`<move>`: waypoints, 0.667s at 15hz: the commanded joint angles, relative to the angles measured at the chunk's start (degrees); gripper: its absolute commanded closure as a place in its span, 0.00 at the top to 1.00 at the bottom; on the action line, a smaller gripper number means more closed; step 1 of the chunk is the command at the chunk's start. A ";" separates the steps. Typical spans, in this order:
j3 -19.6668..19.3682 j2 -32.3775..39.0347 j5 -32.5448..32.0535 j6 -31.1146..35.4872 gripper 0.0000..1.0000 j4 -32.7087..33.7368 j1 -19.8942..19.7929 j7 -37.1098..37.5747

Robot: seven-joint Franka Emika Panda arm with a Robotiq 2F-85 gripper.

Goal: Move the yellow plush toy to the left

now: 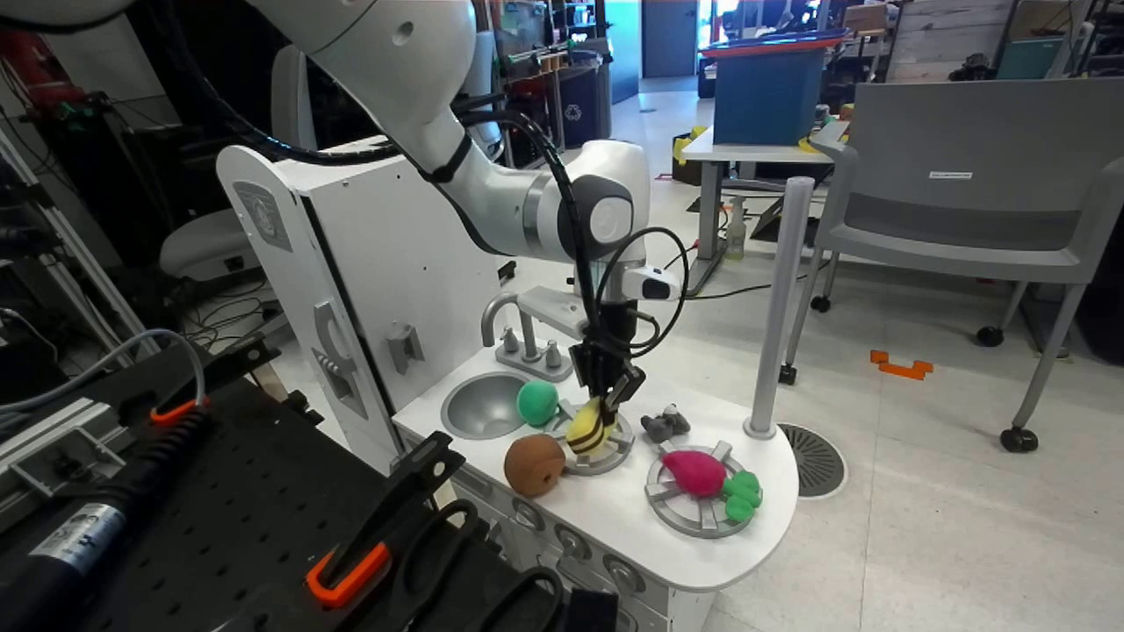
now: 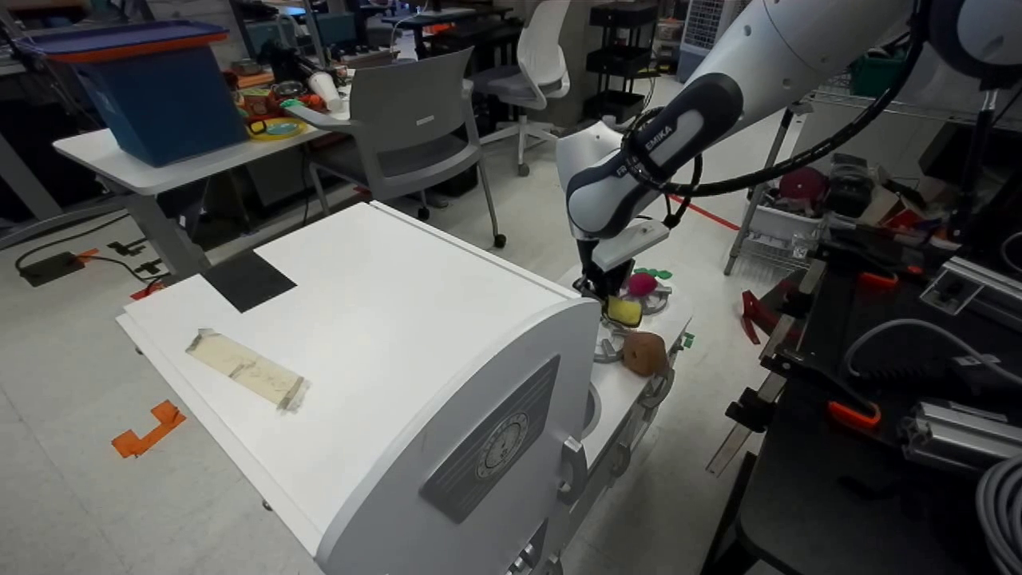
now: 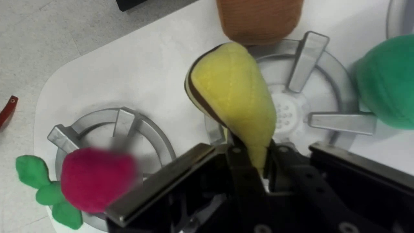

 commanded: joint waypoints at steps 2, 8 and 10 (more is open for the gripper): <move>0.97 0.79 0.55 -1.23 0.03 3.52 1.21 1.54; 0.58 4.93 0.39 -2.04 0.62 9.84 1.52 2.77; 0.51 4.86 0.19 -1.92 0.76 9.70 1.45 2.59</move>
